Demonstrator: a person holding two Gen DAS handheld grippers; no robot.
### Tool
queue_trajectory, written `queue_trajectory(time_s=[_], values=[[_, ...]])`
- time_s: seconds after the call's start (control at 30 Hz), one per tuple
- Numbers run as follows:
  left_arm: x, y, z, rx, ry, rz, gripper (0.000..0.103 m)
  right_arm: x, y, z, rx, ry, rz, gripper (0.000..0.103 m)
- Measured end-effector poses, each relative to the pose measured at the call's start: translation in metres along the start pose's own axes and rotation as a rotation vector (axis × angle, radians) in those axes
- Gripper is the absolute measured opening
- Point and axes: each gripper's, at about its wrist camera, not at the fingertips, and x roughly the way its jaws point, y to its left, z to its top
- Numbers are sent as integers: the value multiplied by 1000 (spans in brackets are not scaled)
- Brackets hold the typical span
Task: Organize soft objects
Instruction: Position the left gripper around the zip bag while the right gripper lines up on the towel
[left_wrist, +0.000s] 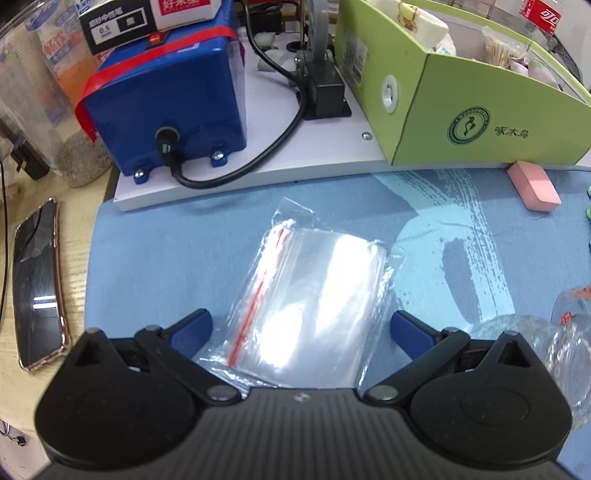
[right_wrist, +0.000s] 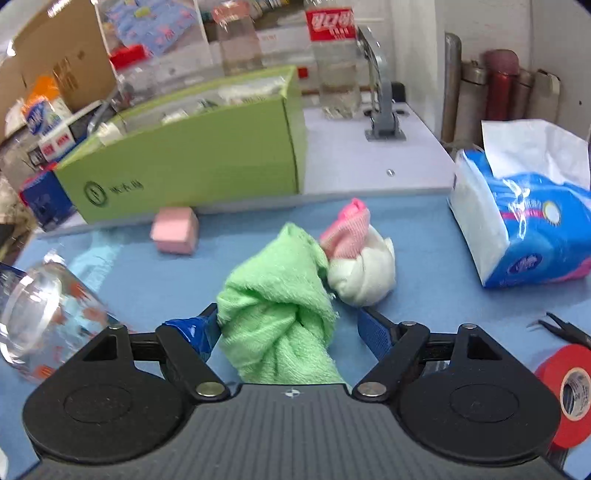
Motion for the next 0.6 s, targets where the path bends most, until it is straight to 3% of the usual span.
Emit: queue_trajectory(time_s=[0.43, 0.6], values=[[-3, 0, -5, 64, -54, -21, 102, 7, 6, -18, -110, -127, -45, 74], [3, -1, 8, 146, -68, -56, 102, 8, 7, -18, -116, -144, -56, 75]])
